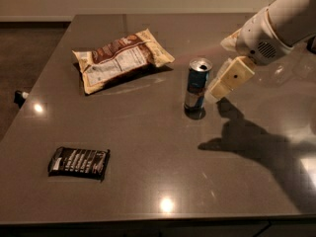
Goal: Move redbull can near brown chip bag
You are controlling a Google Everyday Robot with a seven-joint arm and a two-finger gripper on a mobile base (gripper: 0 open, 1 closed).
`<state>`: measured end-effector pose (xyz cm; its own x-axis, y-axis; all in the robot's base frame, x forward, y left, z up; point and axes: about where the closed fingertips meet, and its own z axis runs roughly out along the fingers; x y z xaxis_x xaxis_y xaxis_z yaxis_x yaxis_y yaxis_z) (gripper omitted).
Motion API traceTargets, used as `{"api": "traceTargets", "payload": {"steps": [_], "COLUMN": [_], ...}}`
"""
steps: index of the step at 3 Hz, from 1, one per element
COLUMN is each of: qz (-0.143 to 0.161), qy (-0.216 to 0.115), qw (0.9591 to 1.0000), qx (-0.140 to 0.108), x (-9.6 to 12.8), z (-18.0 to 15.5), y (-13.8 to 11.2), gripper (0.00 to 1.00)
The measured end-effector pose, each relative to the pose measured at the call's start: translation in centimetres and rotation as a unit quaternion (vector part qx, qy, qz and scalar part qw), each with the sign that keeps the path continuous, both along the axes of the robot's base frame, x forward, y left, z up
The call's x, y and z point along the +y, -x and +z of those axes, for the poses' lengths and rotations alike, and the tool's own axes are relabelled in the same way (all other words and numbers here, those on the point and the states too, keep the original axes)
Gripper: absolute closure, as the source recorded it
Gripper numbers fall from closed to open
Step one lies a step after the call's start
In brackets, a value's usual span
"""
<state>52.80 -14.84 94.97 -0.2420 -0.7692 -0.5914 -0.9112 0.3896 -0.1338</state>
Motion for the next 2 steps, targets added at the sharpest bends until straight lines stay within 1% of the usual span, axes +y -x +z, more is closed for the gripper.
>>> {"api": "traceTargets", "payload": {"steps": [1, 2], "qz": [0.01, 0.014], "qy": [-0.033, -0.052], "qw": [0.9994, 0.9985], "qx": [0.007, 0.015], "x": [2.4, 3.8], "z": [-0.5, -0.9], "y": [-1.0, -1.6], "gripper": [0.0, 0.0]}}
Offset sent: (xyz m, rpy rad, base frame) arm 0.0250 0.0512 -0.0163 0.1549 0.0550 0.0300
